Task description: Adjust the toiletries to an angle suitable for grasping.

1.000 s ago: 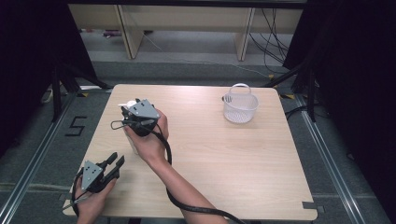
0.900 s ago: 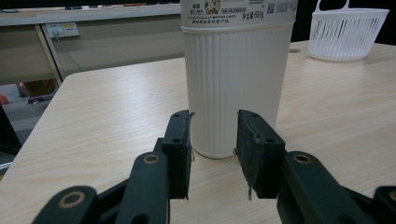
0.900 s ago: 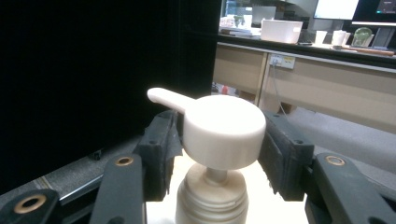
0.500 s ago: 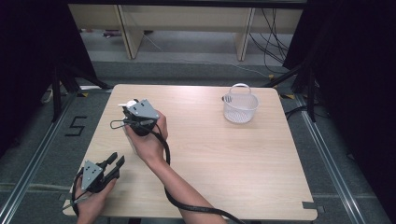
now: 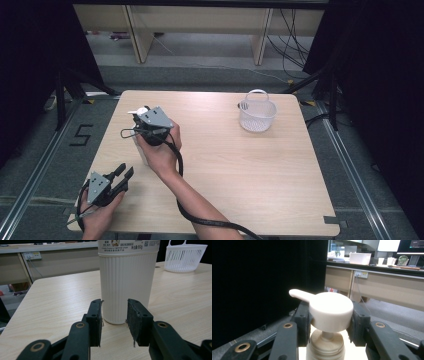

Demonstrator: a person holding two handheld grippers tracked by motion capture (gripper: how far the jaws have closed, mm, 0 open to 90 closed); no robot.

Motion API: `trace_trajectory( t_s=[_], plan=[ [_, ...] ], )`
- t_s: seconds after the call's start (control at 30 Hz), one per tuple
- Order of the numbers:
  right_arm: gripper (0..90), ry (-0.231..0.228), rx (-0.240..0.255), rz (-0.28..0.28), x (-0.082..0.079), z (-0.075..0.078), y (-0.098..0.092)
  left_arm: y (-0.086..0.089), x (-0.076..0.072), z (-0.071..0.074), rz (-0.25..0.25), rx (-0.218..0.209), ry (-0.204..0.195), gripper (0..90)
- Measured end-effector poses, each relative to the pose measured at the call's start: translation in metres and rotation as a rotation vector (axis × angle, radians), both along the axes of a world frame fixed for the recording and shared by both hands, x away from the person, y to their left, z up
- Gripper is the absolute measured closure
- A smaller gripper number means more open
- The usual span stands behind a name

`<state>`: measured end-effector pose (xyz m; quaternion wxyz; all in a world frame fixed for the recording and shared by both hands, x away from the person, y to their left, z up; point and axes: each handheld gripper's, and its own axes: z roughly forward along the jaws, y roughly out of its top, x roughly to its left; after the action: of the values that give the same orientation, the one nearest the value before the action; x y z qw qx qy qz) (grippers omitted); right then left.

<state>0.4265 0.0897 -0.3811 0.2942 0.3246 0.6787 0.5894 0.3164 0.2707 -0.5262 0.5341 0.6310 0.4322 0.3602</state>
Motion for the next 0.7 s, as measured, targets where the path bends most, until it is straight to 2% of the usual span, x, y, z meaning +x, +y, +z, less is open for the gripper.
trace_trajectory(
  t_s=[0.03, 0.07, 0.1, 0.13, 0.17, 0.3, 0.37, 0.4, 0.43, 0.47, 0.5, 0.57, 0.6, 0.63, 0.7],
  plan=[
    [59.8, -0.018, 0.006, -0.012, 0.001, 0.000, 0.000, 0.000, 0.000, 0.000, 0.000, -0.001, 0.000, 64.0],
    [59.8, -0.004, 0.012, -0.003, 0.000, 0.002, -0.002, 0.000, 0.000, 0.000, 0.001, -0.001, 0.000, 64.0],
    [59.8, -0.015, 0.014, 0.003, 0.000, 0.003, -0.004, 0.000, 0.000, 0.000, 0.001, -0.002, 0.002, 64.0],
    [59.8, -0.008, 0.020, -0.002, -0.001, 0.005, -0.005, 0.000, 0.000, 0.000, 0.001, 0.002, 0.003, 64.0],
    [59.8, -0.018, 0.024, 0.005, 0.000, 0.006, -0.006, -0.001, -0.001, 0.000, 0.003, -0.002, 0.018, 64.0],
    [59.9, -0.006, 0.040, -0.002, -0.002, 0.013, -0.014, -0.001, 0.000, 0.000, -0.002, -0.010, 0.003, 64.0],
    [59.9, -0.033, 0.034, -0.008, -0.001, 0.015, -0.017, -0.001, 0.000, 0.000, -0.002, -0.011, 0.003, 64.0],
    [59.8, -0.014, 0.037, -0.009, -0.002, 0.016, -0.019, -0.001, 0.000, 0.000, -0.001, -0.010, 0.003, 64.0],
    [59.8, -0.026, 0.045, 0.001, -0.001, 0.016, -0.021, -0.001, 0.000, 0.000, -0.001, -0.010, 0.003, 63.9],
    [59.8, -0.006, 0.042, -0.007, -0.002, 0.017, -0.023, -0.001, 0.000, 0.000, 0.000, -0.006, 0.004, 64.0],
    [59.9, -0.029, 0.036, -0.013, -0.001, 0.018, -0.025, -0.002, -0.001, 0.001, 0.004, 0.000, 0.016, 64.0],
    [59.9, -0.020, 0.051, -0.018, -0.001, 0.020, -0.030, -0.001, 0.000, 0.001, 0.006, 0.014, 0.010, 63.9],
    [59.9, -0.030, 0.047, -0.022, -0.001, 0.021, -0.034, -0.001, 0.000, 0.001, 0.006, 0.012, 0.010, 63.9],
    [59.8, -0.009, 0.060, -0.020, -0.002, 0.021, -0.036, -0.002, 0.000, 0.001, 0.006, 0.015, 0.011, 63.9],
    [59.8, -0.021, 0.053, -0.023, -0.002, 0.023, -0.042, -0.002, 0.001, 0.000, 0.006, 0.004, 0.003, 63.9]
  ],
)
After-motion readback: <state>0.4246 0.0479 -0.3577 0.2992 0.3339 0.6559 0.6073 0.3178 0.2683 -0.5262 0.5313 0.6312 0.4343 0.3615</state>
